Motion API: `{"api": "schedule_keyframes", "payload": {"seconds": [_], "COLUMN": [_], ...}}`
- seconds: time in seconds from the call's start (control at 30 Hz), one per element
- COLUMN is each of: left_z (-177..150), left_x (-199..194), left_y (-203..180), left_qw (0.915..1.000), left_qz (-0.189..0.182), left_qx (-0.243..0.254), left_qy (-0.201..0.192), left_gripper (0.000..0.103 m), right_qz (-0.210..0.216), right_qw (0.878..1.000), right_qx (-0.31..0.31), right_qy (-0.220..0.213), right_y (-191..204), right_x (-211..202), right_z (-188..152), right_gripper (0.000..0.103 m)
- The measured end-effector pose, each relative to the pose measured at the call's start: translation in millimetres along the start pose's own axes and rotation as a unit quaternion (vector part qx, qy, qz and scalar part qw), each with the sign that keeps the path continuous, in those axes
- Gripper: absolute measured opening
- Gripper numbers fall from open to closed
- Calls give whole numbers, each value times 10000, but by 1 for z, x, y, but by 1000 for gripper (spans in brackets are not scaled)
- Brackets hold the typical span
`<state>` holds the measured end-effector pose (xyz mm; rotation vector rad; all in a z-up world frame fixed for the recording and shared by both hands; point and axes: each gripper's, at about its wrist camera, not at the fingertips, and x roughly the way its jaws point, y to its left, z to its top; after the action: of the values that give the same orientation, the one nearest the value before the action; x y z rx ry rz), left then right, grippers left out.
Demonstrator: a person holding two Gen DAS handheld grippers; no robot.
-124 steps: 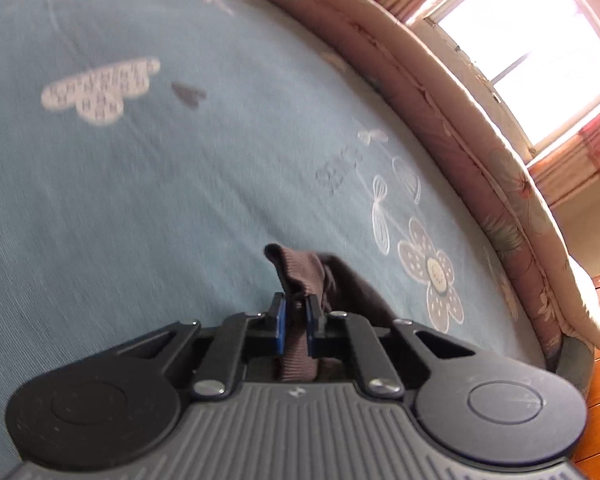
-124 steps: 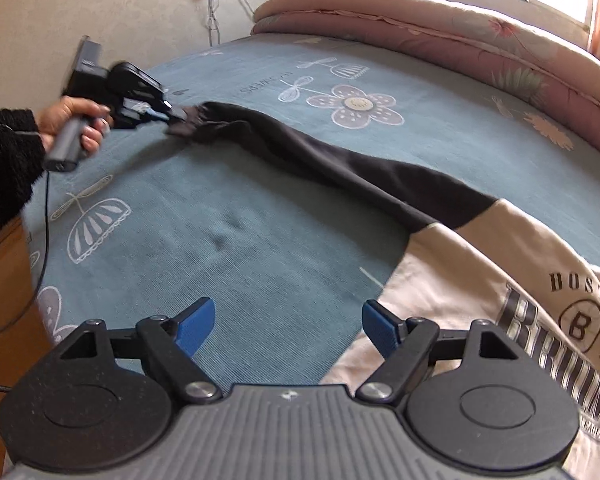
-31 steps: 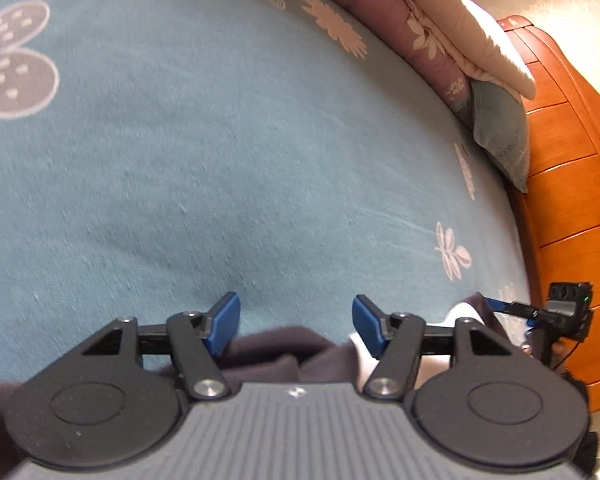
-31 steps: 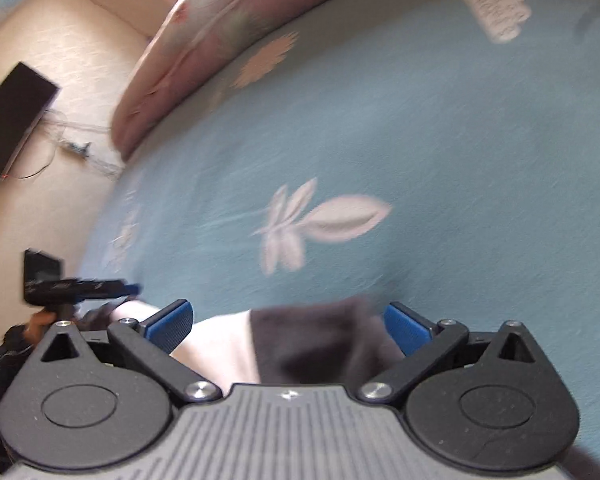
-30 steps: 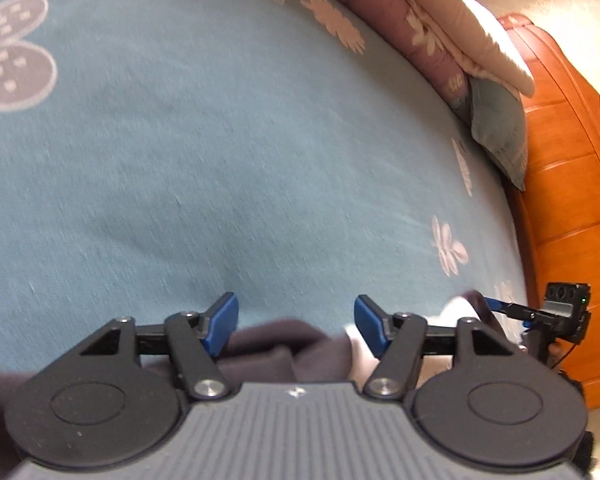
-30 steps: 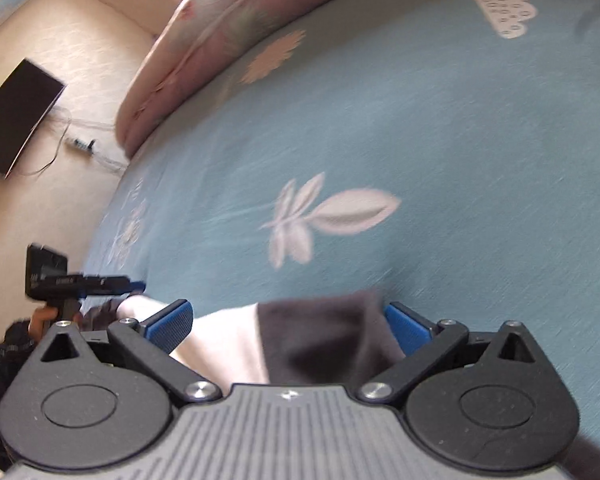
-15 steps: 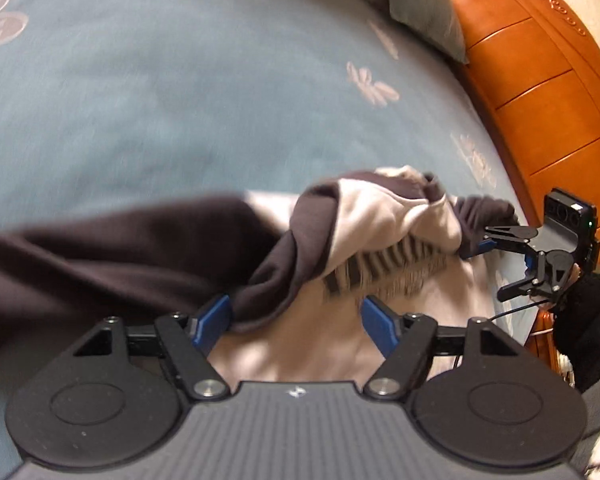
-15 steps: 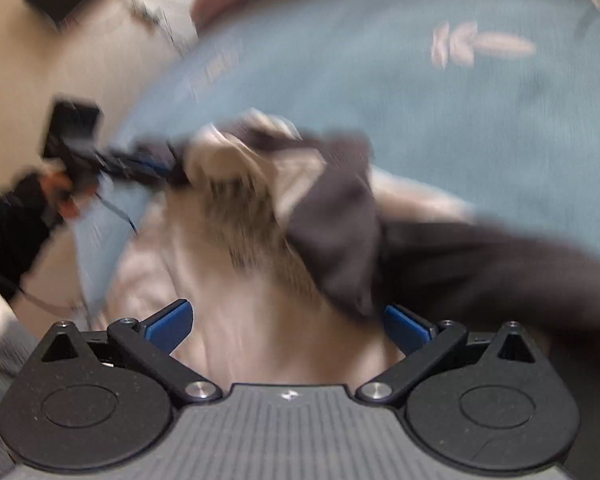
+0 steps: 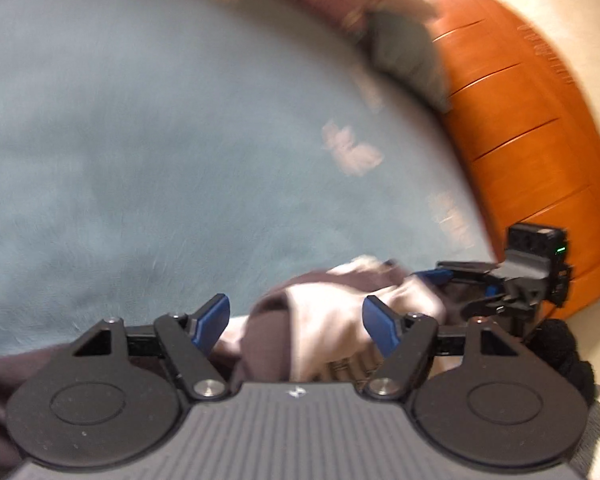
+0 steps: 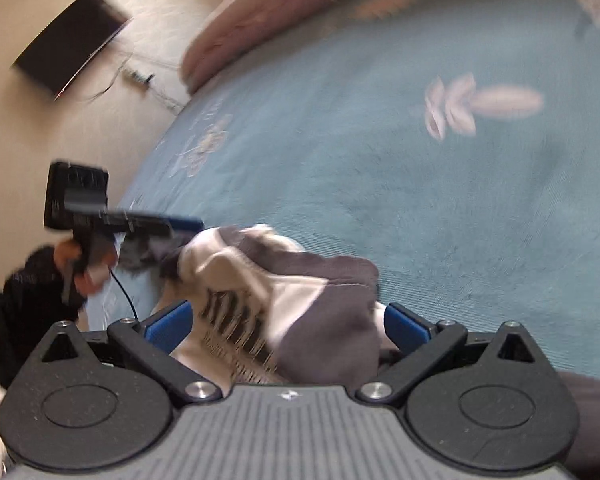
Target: Fold clothes
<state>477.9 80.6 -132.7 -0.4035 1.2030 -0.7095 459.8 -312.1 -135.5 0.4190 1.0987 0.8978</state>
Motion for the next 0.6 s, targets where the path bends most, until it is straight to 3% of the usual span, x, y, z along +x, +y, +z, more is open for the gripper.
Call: {"api": "schedule_keyframes", "payload": {"seconds": [0.03,0.17,0.27,0.33,0.43,0.53,0.6], "left_z": [-6,-29,-52,-70,-93,-94,-85], "left_x": [-1,-25,-35,-35,-39,-51,-56], "left_y": [-4,-25,-33,-38,-45,-54,-57], "left_qw": [10000,9964,9945,9946,9942,9924,9907], "left_qz": [-11,-723,-965,-840,-367,-125,-95], "left_qx": [6,368,403,557,879,1204,1352], "left_qy": [-43,-237,23,256,491,234,-72], "left_gripper": [71,74,76,76,76,76,76], "right_qz": [67,638,855,655,222,-227,-378], "right_qw": [9999,9979,9962,9961,9932,9881,9875], "right_qx": [141,2,-140,-443,-858,-1161,-1268], "right_qy": [16,-131,98,388,749,981,855], "right_y": [-5,13,33,50,66,76,78], "right_x": [7,-1,-8,-9,-6,-5,-9], "right_z": [1,-11,-29,-43,-64,-80,-77], "right_gripper": [103,103,103,103,103,103,103]}}
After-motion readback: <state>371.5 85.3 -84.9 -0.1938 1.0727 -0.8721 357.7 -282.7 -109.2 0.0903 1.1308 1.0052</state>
